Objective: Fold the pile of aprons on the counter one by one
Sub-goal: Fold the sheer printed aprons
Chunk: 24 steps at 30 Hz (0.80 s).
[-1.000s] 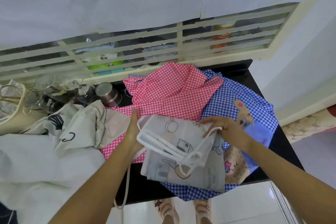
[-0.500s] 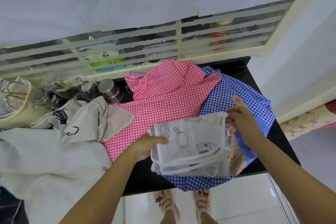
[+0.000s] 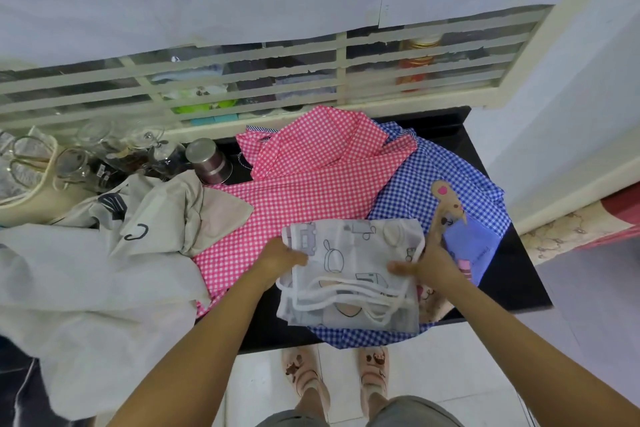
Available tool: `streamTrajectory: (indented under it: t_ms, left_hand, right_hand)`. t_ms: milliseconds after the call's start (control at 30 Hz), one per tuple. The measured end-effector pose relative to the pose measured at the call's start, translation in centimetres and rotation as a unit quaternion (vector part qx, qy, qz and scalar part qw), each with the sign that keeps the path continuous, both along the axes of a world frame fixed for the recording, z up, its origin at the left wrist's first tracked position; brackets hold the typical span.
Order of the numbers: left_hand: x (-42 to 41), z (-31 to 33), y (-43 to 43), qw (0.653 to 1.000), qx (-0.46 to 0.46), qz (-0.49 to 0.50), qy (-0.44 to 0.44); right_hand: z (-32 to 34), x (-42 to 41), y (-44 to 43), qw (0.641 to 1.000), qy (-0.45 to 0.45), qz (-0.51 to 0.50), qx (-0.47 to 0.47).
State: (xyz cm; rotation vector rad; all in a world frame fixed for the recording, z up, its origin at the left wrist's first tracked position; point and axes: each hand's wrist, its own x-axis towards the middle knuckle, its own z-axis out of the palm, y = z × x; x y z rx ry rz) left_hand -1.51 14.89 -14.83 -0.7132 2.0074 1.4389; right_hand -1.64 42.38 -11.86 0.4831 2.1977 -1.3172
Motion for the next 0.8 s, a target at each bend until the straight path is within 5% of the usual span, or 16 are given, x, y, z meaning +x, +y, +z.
streamTrajectory:
  t_ms: [167,300,400,567,800]
  left_hand:
    - [1.8,0.1,2.6,0.968,-0.18,0.05,0.166]
    - [2.7,1.0,4.2,0.89,-0.377,-0.072,0.246]
    - [2.3,4.3,6.0,0.889,-0.285,-0.208,0.293]
    - [-1.2,6.4,7.8,0.788,-0.314,-0.414,0.33]
    - [-1.9,3.2,9.4,0.77,-0.269,-0.521,0.251]
  right_hand:
    - [-1.1,0.6,0.4,0.991,-0.086,-0.03,-0.093]
    - [0.0,0.8,-0.5,0.954,-0.144,-0.093,-0.244]
    - [1.8,-0.4,-1.1,0.945,-0.083,-0.098,-0.302]
    - [5.7,-4.1,-0.4,0.916,0.023,-0.134,-0.377]
    - [1.1,-2.9,0.0,0.891,-0.09,-0.283,-0.343]
